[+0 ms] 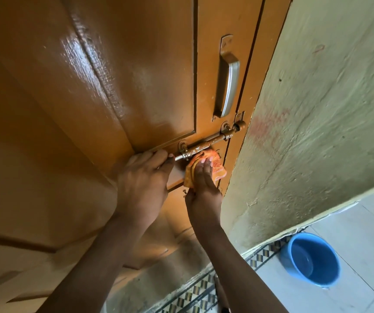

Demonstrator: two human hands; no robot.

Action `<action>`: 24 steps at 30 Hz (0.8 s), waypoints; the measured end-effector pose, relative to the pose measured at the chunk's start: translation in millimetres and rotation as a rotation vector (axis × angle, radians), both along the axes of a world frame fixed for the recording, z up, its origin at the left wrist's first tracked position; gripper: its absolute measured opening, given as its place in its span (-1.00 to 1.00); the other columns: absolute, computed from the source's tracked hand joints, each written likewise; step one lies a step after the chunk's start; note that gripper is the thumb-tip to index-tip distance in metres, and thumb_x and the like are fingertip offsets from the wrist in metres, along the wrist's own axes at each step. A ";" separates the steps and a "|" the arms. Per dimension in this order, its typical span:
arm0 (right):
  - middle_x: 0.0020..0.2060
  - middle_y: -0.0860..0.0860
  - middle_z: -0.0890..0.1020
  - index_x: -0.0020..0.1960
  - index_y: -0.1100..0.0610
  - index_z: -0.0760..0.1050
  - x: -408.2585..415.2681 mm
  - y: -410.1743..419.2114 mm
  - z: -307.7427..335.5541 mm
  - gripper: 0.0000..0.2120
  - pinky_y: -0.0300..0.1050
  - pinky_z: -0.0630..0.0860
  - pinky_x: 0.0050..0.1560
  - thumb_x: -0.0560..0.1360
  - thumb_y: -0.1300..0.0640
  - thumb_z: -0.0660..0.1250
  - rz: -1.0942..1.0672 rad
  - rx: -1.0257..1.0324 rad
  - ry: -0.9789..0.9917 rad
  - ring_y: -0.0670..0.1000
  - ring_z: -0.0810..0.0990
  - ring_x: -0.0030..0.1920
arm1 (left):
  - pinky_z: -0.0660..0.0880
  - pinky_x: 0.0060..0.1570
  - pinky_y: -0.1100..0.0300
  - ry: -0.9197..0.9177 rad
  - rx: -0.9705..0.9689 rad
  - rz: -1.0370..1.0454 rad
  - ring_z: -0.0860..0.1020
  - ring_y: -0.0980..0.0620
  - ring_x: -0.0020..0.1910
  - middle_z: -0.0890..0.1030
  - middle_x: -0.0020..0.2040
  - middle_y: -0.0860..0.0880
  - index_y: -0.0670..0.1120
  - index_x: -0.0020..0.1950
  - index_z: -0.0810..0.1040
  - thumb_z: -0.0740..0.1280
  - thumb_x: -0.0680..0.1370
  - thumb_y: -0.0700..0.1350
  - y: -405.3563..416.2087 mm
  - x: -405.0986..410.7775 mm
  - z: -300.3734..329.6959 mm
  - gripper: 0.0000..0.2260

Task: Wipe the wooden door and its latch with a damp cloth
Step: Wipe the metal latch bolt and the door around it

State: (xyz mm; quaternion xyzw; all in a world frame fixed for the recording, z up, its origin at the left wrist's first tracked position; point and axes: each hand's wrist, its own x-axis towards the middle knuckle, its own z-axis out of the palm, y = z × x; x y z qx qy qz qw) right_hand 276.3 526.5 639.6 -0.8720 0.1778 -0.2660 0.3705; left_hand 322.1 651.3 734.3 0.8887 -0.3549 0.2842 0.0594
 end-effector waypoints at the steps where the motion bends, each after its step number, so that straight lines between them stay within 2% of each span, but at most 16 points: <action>1: 0.48 0.31 0.44 0.47 0.32 0.42 -1.7 -1.0 0.6 -0.35 0.15 0.72 -0.21 0.38 0.41 0.37 0.031 0.024 0.031 0.42 0.63 0.22 | 0.55 -0.14 0.02 0.005 0.001 0.002 0.59 -0.16 -0.08 0.67 0.00 -0.12 -0.19 0.19 0.74 0.57 0.34 -0.32 0.3 -0.1 -0.1 -0.59; 3: 0.44 0.32 0.48 0.46 0.33 0.43 -5.4 0.7 -3.0 -0.31 0.12 0.70 -0.29 0.33 0.40 0.46 0.091 0.074 0.124 0.40 0.66 0.17 | 0.54 -0.14 0.03 0.015 0.002 0.003 0.59 -0.16 -0.08 0.67 0.00 -0.12 -0.18 0.19 0.74 0.58 0.33 -0.32 1.2 -1.0 -0.2 -0.58; 5: 0.29 0.31 0.61 0.42 0.31 0.49 -10.0 7.2 -10.7 -0.31 -0.10 0.64 -0.39 0.30 0.39 0.53 0.076 0.163 0.186 0.29 0.73 -0.05 | 0.55 -0.13 0.02 0.021 -0.011 -0.006 0.60 -0.17 -0.08 0.67 -0.01 -0.11 -0.18 0.17 0.74 0.58 0.35 -0.31 1.3 -1.9 1.2 -0.61; 6: 0.15 0.26 0.69 0.40 0.26 0.52 -11.7 9.6 -8.7 -0.38 -0.34 0.54 -0.41 0.34 0.39 0.50 0.066 0.287 0.207 0.17 0.70 -0.21 | 0.55 -0.13 0.03 0.016 -0.016 -0.011 0.60 -0.17 -0.08 0.67 -0.02 -0.11 -0.17 0.17 0.74 0.57 0.36 -0.30 1.4 -2.1 1.5 -0.63; 7: -0.01 0.17 0.72 0.35 0.20 0.56 -14.8 11.2 -4.6 -0.50 -0.47 0.41 -0.45 0.43 0.39 0.42 0.009 0.398 0.215 0.04 0.61 -0.31 | 0.54 -0.13 0.03 0.006 -0.016 -0.013 0.59 -0.16 -0.08 0.67 -0.03 -0.10 -0.17 0.17 0.74 0.55 0.39 -0.29 1.1 -1.4 1.3 -0.66; 10: -0.31 0.01 0.67 0.04 0.14 0.68 -21.3 6.4 2.8 -0.72 -0.46 0.39 -0.50 0.57 0.35 0.23 -0.251 0.621 0.271 -0.12 0.59 -0.41 | 0.48 -0.13 0.02 -0.029 -0.005 -0.026 0.54 -0.12 -0.09 0.65 -0.05 -0.08 -0.14 0.18 0.74 0.40 0.54 -0.27 1.4 2.7 -0.1 -0.75; 12: -0.32 -0.01 0.71 0.01 0.11 0.71 -23.0 6.9 14.0 -0.69 -0.41 0.44 -0.47 0.54 0.28 0.20 -0.443 0.712 0.168 -0.09 0.64 -0.38 | 0.47 -0.14 0.03 -0.051 0.003 -0.022 0.55 -0.11 -0.11 0.65 -0.06 -0.07 -0.14 0.18 0.74 0.37 0.59 -0.27 2.0 3.5 -2.4 -0.78; 15: -0.32 -0.10 0.72 0.18 -0.04 0.69 -19.1 16.2 38.8 -0.57 -0.45 0.45 -0.41 0.46 0.29 0.24 -0.535 0.620 -0.100 -0.20 0.62 -0.40 | 0.47 -0.14 0.04 -0.062 0.011 -0.007 0.58 -0.11 -0.10 0.67 -0.05 -0.07 -0.14 0.17 0.75 0.45 0.57 -0.29 1.2 2.8 -4.3 -0.80; 16: -0.21 -0.03 0.77 0.28 -0.01 0.65 -13.7 20.4 39.5 -0.51 -0.50 0.46 -0.37 0.45 0.32 0.25 -0.495 0.557 -0.161 -0.20 0.64 -0.37 | 0.46 -0.14 0.04 -0.062 0.009 -0.005 0.58 -0.11 -0.10 0.67 -0.05 -0.07 -0.14 0.16 0.75 0.46 0.56 -0.30 0.8 2.5 -4.0 -0.79; 17: -0.02 0.09 0.78 0.39 0.04 0.59 -6.3 24.8 38.0 -0.44 -0.48 0.52 -0.26 0.44 0.32 0.23 -0.428 0.500 -0.179 -0.09 0.70 -0.26 | 0.46 -0.13 0.04 -0.060 0.006 -0.003 0.58 -0.12 -0.10 0.67 -0.06 -0.07 -0.14 0.16 0.75 0.47 0.56 -0.30 0.4 2.4 -3.6 -0.79; 18: 0.19 0.16 0.71 0.47 0.09 0.50 0.7 29.8 36.5 -0.38 -0.32 0.63 -0.09 0.42 0.29 0.18 -0.347 0.465 -0.167 0.06 0.73 -0.07 | 0.46 -0.13 0.04 -0.056 0.004 0.000 0.59 -0.13 -0.09 0.67 -0.05 -0.07 -0.14 0.15 0.75 0.48 0.54 -0.29 0.1 2.2 -2.8 -0.79; 19: 0.36 0.19 0.61 0.52 0.12 0.43 7.1 34.2 30.9 -0.34 -0.04 0.67 0.11 0.41 0.26 0.14 -0.266 0.419 -0.120 0.18 0.69 0.15 | 0.48 -0.13 0.04 -0.052 0.007 0.006 0.59 -0.13 -0.09 0.67 -0.04 -0.07 -0.13 0.15 0.75 0.50 0.53 -0.28 -0.3 1.8 -1.8 -0.79; 20: 0.46 0.22 0.50 0.54 0.17 0.38 10.8 37.5 24.5 -0.33 0.19 0.62 0.22 0.41 0.26 0.12 -0.217 0.350 -0.081 0.28 0.61 0.31 | 0.49 -0.12 0.05 -0.049 0.013 0.011 0.60 -0.13 -0.08 0.67 -0.03 -0.07 -0.13 0.15 0.75 0.52 0.51 -0.26 -0.5 1.5 -1.8 -0.78; 21: 0.49 0.24 0.45 0.53 0.21 0.36 12.0 40.0 18.2 -0.34 0.25 0.59 0.25 0.42 0.30 0.13 -0.189 0.292 -0.047 0.32 0.56 0.37 | 0.49 -0.10 0.04 -0.043 0.020 0.010 0.61 -0.13 -0.07 0.67 -0.02 -0.07 -0.13 0.15 0.75 0.54 0.50 -0.23 -0.7 1.2 -1.9 -0.77; 22: 0.46 0.26 0.47 0.51 0.22 0.39 12.2 40.9 7.3 -0.40 0.14 0.63 0.22 0.46 0.34 0.15 -0.179 0.287 -0.014 0.31 0.59 0.33 | 0.49 -0.09 0.04 -0.035 0.024 0.004 0.61 -0.13 -0.05 0.67 -0.01 -0.08 -0.13 0.15 0.74 0.55 0.49 -0.21 -0.7 1.4 -1.4 -0.76; 24: 0.12 0.21 0.67 0.34 0.18 0.51 8.8 37.2 4.4 -0.59 -0.32 0.63 -0.15 0.55 0.39 0.16 -0.220 0.473 0.091 0.17 0.69 -0.02 | 0.51 -0.09 0.04 -0.027 0.033 -0.003 0.61 -0.13 -0.04 0.68 0.01 -0.08 -0.14 0.16 0.74 0.55 0.45 -0.18 0.2 2.4 0.3 -0.72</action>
